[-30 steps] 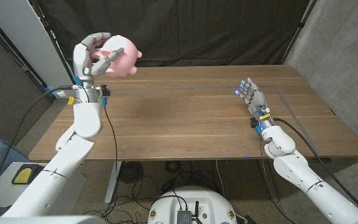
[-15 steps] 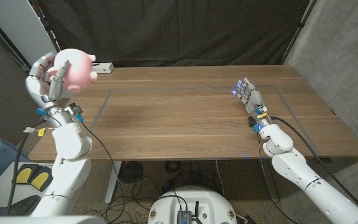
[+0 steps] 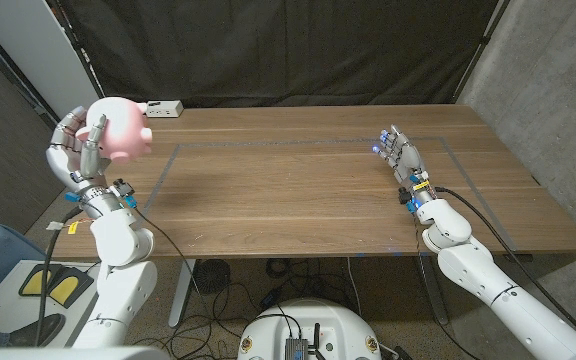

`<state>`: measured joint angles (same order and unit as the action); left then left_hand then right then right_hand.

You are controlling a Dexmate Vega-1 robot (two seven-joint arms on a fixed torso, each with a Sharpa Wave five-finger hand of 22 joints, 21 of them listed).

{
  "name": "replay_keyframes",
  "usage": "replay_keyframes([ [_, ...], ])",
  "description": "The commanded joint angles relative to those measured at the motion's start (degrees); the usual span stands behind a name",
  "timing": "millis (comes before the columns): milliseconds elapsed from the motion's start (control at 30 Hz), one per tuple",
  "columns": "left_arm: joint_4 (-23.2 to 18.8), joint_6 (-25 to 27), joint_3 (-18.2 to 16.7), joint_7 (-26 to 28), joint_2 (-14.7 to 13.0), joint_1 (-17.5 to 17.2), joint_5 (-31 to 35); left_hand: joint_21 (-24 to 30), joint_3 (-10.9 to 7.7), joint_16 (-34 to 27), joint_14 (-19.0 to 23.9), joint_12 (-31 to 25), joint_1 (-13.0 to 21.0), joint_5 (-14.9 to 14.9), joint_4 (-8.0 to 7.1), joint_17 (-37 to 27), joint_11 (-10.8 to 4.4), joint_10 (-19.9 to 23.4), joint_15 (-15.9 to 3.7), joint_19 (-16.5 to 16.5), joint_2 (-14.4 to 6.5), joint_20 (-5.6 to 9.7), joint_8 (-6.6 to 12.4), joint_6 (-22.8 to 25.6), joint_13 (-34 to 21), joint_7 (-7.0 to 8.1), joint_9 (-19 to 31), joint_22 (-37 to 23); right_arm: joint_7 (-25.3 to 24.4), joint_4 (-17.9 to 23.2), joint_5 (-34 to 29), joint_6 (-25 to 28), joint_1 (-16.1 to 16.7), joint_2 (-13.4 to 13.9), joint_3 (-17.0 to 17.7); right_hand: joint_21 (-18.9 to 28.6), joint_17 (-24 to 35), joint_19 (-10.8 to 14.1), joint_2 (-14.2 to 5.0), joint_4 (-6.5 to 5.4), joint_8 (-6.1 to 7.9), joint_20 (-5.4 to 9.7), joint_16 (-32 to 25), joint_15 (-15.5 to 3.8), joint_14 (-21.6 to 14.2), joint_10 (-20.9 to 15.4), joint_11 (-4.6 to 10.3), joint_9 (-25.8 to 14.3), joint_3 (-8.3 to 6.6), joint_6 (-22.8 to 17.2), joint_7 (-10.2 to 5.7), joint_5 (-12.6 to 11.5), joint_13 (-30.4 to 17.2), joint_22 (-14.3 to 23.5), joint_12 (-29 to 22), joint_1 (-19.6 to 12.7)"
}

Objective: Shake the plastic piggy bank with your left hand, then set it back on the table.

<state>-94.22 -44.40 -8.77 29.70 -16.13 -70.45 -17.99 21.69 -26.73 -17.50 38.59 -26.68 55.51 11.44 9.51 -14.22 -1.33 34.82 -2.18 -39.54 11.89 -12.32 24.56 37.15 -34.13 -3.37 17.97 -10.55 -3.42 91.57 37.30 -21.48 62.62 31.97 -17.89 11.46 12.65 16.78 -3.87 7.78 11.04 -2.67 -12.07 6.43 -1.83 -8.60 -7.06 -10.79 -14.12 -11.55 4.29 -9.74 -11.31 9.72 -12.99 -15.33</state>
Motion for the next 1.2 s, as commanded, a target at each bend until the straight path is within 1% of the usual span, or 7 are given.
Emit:
replay_keyframes([
  [33, -5.21, 5.3, 4.54, -1.76, -3.22, 4.74, 15.36, 0.16, -0.32, -0.05, 0.36, 0.28, 19.1, 0.2, 0.01, -0.06, -0.14, 0.41, -0.05, -6.39, -19.82, 7.06, -0.11, 0.59, -0.32, 0.13, 0.29, -0.18, -0.56, 0.36, 0.02, -0.88, 1.06, -0.01, 0.54, -0.11, 0.29, 0.51, -0.18, 0.11, -0.03, 0.1, 0.09, 0.23, -0.3, -0.2, -0.4, -0.1, 0.21, -0.11, 0.5, -0.32, -0.32, 0.27, 0.1, -0.63],
  [200, -8.39, 8.93, 7.3, -0.06, -4.37, 7.44, 26.86, 0.01, -0.28, 0.13, -0.03, 0.41, 19.14, 0.2, 0.12, -0.08, -0.25, 0.37, -0.08, -5.88, -19.67, 7.18, -0.17, 0.67, -0.39, 0.25, 0.27, -0.19, -0.75, 0.65, 0.01, -1.54, 1.66, 0.12, 1.02, -0.12, 0.29, 0.51, -0.17, 0.11, -0.02, 0.08, 0.1, 0.18, -0.29, -0.19, -0.38, -0.1, 0.22, -0.12, 0.47, -0.31, -0.32, 0.26, 0.1, -0.64],
  [333, -10.92, 13.41, 9.92, 0.94, -6.42, 9.7, 36.85, 0.01, -0.21, 0.11, -0.01, 0.5, 19.08, 0.18, 0.09, -0.14, -0.32, 0.4, -0.24, -5.79, -19.66, 7.22, -0.27, 0.66, -0.44, 0.37, 0.22, -0.2, -1.17, 1.16, -0.19, -2.06, 2.23, 0.31, 1.54, -0.11, 0.29, 0.55, -0.18, 0.12, -0.02, 0.08, 0.1, 0.17, -0.29, -0.21, -0.36, -0.1, 0.23, -0.11, 0.55, -0.31, -0.32, 0.26, 0.1, -0.65],
  [533, -13.76, 24.63, 15.88, 2.83, -9.46, 13.29, 52.04, -0.24, -0.1, 0.28, -0.49, 0.62, 18.99, 0.14, 0.05, -0.22, -0.17, 0.44, -0.25, -5.02, -19.62, 7.17, -0.34, 0.83, -0.52, 0.55, 0.16, -0.2, -1.29, 1.85, -0.17, -2.42, 2.78, 0.69, 2.17, -0.12, 0.28, 0.54, -0.18, 0.12, -0.04, 0.1, 0.08, 0.12, -0.35, -0.23, -0.38, -0.1, 0.23, -0.09, 0.58, -0.31, -0.33, 0.26, 0.1, -0.67],
  [700, -13.64, 31.79, 21.73, -1.0, -13.25, 17.14, 55.73, -0.32, -0.07, 0.31, -0.5, 0.7, 18.94, 0.14, 0.04, -0.23, -0.15, 0.49, -0.29, -4.75, -19.6, 7.2, -0.35, 1.01, -0.55, 0.62, 0.13, -0.2, -1.2, 2.15, -0.1, -2.81, 3.19, 0.8, 2.5, -0.12, 0.28, 0.55, -0.19, 0.13, -0.01, 0.08, 0.07, 0.22, -0.39, -0.26, -0.37, -0.1, 0.24, -0.16, 0.56, -0.31, -0.33, 0.26, 0.09, -0.69],
  [867, -12.79, 34.71, 26.31, -2.49, -15.65, 19.47, 55.22, -0.33, 0.0, 0.32, -0.6, 0.86, 18.92, 0.12, 0.04, -0.3, 0.04, 0.37, -0.16, -4.6, -19.61, 7.2, -0.5, 0.93, -0.6, 0.5, 0.06, -0.21, -1.32, 2.33, 0.05, -3.22, 3.81, 0.73, 2.81, -0.13, 0.28, 0.54, -0.19, 0.13, -0.02, 0.07, 0.11, 0.2, -0.33, -0.26, -0.37, -0.1, 0.24, -0.13, 0.58, -0.31, -0.33, 0.26, 0.09, -0.7],
  [1200, -12.58, 35.91, 28.73, 0.08, -17.81, 20.09, 49.92, -0.29, 0.0, 0.25, -0.22, 0.98, 18.88, 0.12, 0.04, -0.29, 0.03, 0.6, -0.09, -4.55, -19.61, 7.23, -0.54, 1.35, -0.64, 0.51, -0.04, -0.21, -1.59, 2.68, 0.36, -3.44, 5.08, 0.9, 3.42, -0.13, 0.29, 0.56, -0.2, 0.12, -0.01, 0.1, 0.1, 0.23, -0.36, -0.27, -0.37, -0.1, 0.26, -0.15, 0.55, -0.31, -0.33, 0.26, 0.09, -0.7],
])
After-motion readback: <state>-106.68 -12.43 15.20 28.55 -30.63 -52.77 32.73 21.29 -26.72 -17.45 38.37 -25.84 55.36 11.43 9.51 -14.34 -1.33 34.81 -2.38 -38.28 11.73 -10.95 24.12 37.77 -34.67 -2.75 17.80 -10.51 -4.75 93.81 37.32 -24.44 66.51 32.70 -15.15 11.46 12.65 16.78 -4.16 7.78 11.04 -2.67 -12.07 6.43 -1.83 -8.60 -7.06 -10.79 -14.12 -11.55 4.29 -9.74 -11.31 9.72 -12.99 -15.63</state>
